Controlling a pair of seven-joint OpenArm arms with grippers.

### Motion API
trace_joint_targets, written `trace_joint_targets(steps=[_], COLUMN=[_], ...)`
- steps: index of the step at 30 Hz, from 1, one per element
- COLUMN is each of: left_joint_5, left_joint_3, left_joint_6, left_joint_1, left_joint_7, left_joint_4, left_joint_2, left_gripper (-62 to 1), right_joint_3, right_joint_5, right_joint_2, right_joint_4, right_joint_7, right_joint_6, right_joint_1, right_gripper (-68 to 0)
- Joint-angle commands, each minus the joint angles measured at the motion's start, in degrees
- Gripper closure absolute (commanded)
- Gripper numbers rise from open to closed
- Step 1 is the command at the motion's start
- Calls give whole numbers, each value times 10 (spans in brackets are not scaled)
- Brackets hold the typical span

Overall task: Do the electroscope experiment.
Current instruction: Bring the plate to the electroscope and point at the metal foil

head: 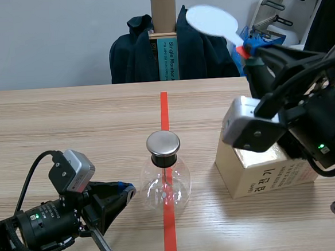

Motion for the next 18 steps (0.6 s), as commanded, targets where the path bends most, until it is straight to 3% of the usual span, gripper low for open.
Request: trace_joint_targets(steps=[1, 18], left_joint_5=[-5, -5], left_joint_3=[-1, -1], left_joint_6=[-2, -2], left_joint_1=[-4, -4], left_joint_7=[-8, -8], left_joint_4=[10, 10], left_joint_2=[1, 1], left_gripper=[-30, -30], right_joint_3=[7, -44], right_joint_5=[-4, -32], right_joint_2=[6, -5], right_joint_4=[-1, -110], right_joint_7=[10, 32], right_joint_6=[4, 3], right_joint_1=[5, 5], right_gripper=[-8, -8])
